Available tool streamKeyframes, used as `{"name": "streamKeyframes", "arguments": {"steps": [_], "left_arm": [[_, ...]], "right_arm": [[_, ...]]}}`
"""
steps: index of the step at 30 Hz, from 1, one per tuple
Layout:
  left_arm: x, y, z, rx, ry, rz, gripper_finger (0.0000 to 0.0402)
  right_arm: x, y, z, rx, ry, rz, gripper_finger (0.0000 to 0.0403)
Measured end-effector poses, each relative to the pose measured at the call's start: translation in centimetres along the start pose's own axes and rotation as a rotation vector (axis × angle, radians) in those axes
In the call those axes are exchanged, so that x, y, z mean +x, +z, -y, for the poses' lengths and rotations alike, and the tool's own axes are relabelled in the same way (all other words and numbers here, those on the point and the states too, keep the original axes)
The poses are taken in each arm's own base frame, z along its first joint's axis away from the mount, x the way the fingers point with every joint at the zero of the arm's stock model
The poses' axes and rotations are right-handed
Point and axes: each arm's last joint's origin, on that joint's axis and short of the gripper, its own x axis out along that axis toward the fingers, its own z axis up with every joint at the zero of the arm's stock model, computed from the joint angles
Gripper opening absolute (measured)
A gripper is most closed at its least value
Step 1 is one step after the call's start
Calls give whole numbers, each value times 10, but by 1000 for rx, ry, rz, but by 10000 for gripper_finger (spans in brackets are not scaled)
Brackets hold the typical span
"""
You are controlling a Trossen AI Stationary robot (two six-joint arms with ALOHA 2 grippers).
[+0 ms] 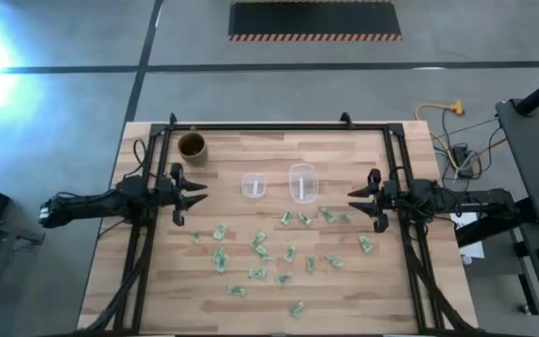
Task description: Pick and place items into bin
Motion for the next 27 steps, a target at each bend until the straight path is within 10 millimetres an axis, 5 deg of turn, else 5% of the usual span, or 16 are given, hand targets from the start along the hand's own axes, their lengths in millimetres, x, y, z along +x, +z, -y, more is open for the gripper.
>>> {"name": "streamKeyframes", "arguments": {"steps": [14,27], "left_arm": [[0,0,0,0,0,1,107],[0,0,0,0,0,1,107]], "right_arm": [[0,1,0,-18,1,8,128],[-3,22,-4,-54,34,230,128]]}}
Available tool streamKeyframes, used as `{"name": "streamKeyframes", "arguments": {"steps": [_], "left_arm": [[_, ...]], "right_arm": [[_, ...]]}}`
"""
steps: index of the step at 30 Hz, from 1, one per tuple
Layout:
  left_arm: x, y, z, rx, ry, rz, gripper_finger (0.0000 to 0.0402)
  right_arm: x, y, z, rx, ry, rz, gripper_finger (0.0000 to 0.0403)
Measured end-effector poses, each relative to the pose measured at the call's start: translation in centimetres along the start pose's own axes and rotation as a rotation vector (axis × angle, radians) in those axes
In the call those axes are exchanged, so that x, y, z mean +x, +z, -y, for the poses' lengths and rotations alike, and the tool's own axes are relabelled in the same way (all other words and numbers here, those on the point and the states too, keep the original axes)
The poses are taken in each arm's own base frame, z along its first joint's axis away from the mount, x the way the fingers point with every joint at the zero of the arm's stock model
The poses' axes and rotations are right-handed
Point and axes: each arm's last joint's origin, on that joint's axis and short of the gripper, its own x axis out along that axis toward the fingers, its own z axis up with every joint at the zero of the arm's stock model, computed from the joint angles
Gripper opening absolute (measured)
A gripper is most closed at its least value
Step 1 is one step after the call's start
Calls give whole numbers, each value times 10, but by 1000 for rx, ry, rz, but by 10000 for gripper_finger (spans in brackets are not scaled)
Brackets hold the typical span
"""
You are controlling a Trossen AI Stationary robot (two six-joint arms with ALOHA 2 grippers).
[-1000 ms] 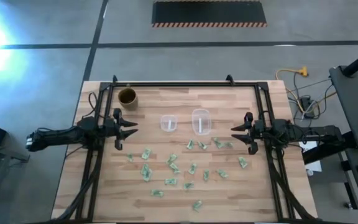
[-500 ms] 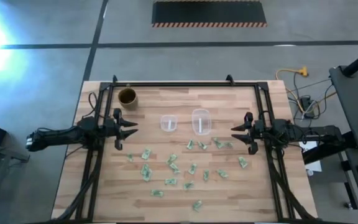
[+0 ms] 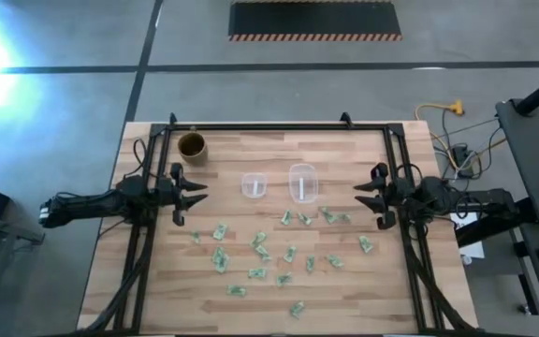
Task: Pick and place items into bin
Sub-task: Put the light green stevia packet into the left transparent bin
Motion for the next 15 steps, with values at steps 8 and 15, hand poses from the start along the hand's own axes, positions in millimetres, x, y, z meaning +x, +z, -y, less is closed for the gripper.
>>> {"name": "streamKeyframes", "arguments": {"steps": [8,15], "left_arm": [[0,0,0,0,0,1,107],[0,8,0,-2,-2,81,107]], "right_arm": [[0,1,0,67,4,12,128],[0,1,-1,28,26,10,128]]}}
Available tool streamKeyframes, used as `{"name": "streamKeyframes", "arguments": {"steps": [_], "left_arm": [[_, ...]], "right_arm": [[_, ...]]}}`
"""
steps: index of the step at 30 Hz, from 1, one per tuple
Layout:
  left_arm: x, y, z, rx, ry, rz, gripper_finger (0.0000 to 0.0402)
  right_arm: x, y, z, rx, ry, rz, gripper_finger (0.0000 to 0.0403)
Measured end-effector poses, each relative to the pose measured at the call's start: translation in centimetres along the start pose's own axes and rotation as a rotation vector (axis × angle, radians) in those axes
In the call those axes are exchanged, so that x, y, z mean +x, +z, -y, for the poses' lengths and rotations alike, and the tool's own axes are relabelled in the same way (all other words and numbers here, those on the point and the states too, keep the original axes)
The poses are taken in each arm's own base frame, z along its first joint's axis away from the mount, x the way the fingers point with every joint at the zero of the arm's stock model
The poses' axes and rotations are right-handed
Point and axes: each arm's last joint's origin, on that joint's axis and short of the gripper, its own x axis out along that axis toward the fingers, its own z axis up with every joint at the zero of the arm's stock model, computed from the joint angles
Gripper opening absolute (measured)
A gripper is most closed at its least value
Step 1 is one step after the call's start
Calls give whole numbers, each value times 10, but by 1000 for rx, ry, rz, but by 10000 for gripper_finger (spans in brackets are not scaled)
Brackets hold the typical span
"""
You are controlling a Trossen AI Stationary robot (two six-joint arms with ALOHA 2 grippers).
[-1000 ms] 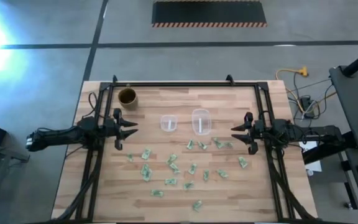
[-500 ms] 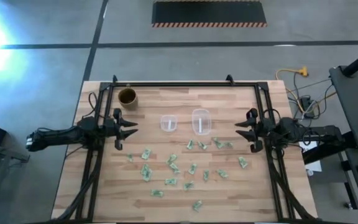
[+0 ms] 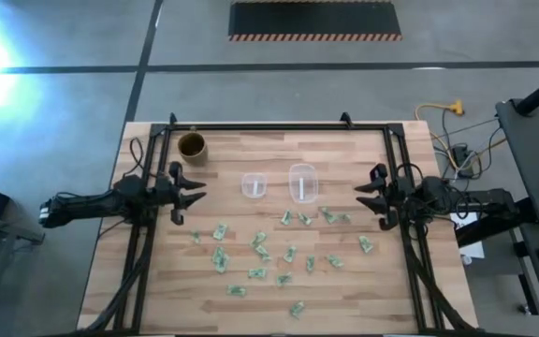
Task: Pick and place items into bin
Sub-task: Put the light green stevia packet into the left transparent bin
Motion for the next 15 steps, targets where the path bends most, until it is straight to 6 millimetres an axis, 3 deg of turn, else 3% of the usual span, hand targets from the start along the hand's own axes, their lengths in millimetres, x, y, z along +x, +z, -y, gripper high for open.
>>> {"name": "streamKeyframes", "arguments": {"steps": [7,15], "left_arm": [[-3,22,0,-7,-5,227,107],[-3,26,-1,18,36,270,107]], "right_arm": [[0,0,0,-70,-2,-1,128],[0,-11,1,-80,-12,-117,128]]}}
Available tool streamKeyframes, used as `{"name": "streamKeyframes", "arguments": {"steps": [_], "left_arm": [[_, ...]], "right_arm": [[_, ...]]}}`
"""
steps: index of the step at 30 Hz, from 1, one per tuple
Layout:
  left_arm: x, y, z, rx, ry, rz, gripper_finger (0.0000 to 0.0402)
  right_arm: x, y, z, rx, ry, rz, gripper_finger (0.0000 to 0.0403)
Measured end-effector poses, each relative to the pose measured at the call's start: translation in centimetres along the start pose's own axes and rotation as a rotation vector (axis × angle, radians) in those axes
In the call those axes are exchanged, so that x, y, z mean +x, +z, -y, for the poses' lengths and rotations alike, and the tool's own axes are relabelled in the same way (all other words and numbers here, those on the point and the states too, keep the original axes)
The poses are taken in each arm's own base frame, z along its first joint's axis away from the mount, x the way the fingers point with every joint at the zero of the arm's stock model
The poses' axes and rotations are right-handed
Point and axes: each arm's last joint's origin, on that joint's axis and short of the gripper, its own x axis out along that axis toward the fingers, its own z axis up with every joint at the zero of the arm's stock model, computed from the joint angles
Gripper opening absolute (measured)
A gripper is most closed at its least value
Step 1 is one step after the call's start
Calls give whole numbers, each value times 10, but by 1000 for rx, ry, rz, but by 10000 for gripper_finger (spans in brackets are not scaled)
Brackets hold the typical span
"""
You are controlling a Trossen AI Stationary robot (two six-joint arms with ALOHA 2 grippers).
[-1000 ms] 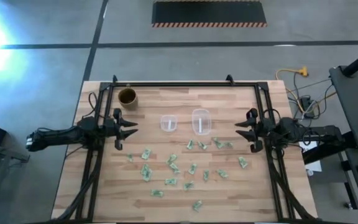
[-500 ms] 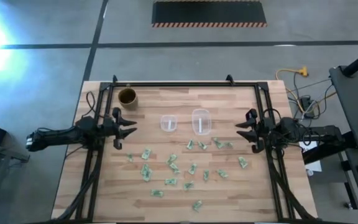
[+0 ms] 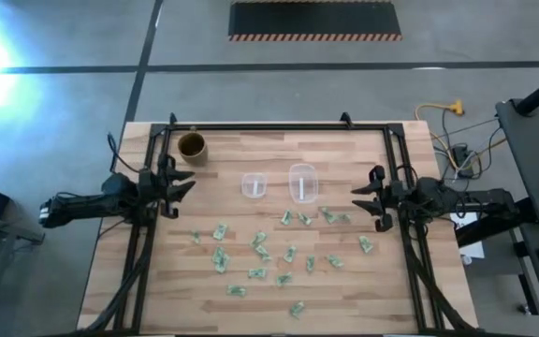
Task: Pick and place items into bin
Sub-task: Put the light green stevia packet into the left transparent bin
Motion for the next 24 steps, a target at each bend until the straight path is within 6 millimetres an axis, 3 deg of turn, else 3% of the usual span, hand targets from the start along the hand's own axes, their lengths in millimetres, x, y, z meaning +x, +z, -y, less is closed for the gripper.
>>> {"name": "streamKeyframes", "arguments": {"steps": [24], "left_arm": [[5,-9,1,-1,-4,-84,107]], "right_arm": [[1,-2,0,-27,-3,-21,128]]}}
